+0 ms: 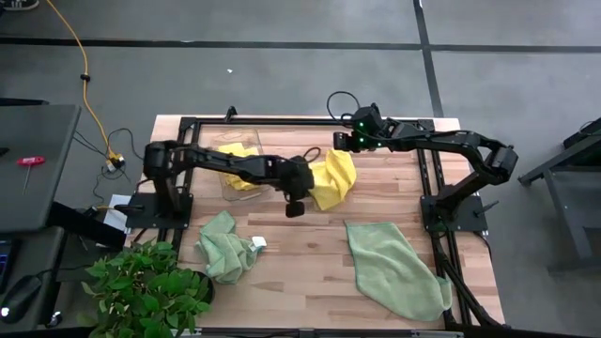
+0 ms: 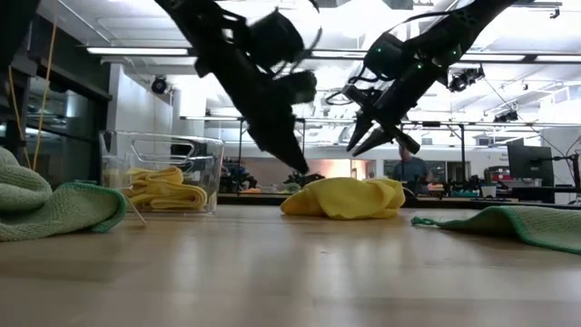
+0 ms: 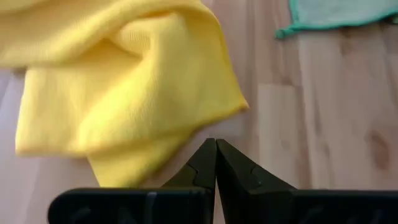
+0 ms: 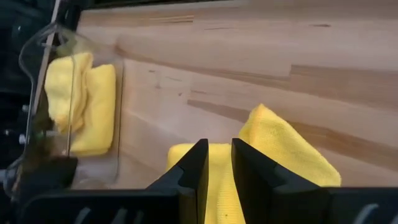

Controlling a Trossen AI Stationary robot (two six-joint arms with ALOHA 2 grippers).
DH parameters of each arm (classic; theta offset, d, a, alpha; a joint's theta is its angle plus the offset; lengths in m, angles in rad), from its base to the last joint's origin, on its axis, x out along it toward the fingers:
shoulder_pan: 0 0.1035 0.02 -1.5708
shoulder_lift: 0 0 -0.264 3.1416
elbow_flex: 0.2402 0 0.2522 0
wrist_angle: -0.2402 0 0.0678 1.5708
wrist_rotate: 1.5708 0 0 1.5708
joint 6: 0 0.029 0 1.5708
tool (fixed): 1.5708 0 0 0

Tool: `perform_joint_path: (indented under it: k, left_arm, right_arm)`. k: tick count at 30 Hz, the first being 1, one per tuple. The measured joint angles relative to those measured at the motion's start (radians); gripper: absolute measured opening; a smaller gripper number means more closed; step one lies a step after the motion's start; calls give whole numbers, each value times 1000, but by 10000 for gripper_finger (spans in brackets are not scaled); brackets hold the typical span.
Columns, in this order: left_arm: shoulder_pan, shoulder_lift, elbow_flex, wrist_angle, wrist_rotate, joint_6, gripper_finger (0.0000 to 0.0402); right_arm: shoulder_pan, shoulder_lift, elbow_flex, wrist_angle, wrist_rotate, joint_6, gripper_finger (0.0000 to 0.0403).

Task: Fold microfiber towels
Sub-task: Fold the yellow towel

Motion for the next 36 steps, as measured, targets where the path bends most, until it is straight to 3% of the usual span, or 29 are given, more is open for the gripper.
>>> perform_joint_path:
  k: [5,13,26,36]
  left_arm:
    - [-14,-57,-11,16,-13,-11,0]
    - [-72,8,-5,129,-91,66,7]
    - [-105,206,140,94,-71,268,138]
    - [-78,255,139,78,-11,320,148]
  right_arm:
    - [1,0,0,1,-18,-62,62]
    - [-1,0,0,0,-28,-73,62]
    - [-1,0,0,-17,-34,-72,62]
    - [-1,0,0,-19,-34,-70,62]
